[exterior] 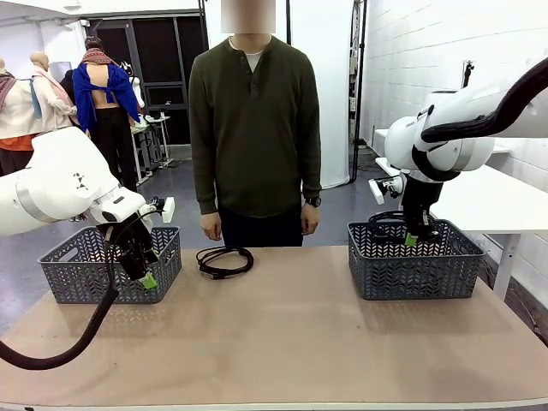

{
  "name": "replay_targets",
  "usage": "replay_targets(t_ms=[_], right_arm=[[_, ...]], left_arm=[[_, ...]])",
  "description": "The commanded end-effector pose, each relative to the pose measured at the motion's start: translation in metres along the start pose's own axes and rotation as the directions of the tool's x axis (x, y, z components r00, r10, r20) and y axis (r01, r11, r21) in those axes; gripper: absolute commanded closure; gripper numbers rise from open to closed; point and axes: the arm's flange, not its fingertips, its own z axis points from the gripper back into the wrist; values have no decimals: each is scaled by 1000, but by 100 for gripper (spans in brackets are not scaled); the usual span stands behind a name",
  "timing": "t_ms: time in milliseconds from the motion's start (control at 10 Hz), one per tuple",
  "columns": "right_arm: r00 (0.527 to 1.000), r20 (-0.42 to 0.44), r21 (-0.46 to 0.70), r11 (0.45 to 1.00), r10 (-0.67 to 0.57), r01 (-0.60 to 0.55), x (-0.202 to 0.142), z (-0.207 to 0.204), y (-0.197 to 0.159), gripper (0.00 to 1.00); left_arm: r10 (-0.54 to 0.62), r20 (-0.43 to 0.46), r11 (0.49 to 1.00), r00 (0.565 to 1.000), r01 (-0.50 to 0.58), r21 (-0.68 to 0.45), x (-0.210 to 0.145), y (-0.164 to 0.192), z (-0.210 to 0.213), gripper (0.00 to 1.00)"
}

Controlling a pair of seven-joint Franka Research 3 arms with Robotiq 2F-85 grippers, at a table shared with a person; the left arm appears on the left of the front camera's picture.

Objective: Organize the cables according to human instructions.
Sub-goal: Pick up a bundle of cables and place it in the basket indicated by the human.

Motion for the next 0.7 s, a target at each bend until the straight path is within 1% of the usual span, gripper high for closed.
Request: replay_targets(t_ms=[0, 300, 600], right_arm=[[1000, 19, -18, 1000, 25, -25, -4, -2, -16, 100], [1000, 14, -17, 1000, 16, -15, -4, -5, -28, 100], [1000, 11, 12, 1000, -2, 2, -3, -11, -32, 42]], left_arm=[[4, -4, 1000, 1000, -4, -9, 1, 0, 3, 0], [4, -4, 1000, 1000, -4, -9, 1, 0, 3, 0], [4, -4, 1000, 1000, -4, -9, 1, 0, 3, 0]])
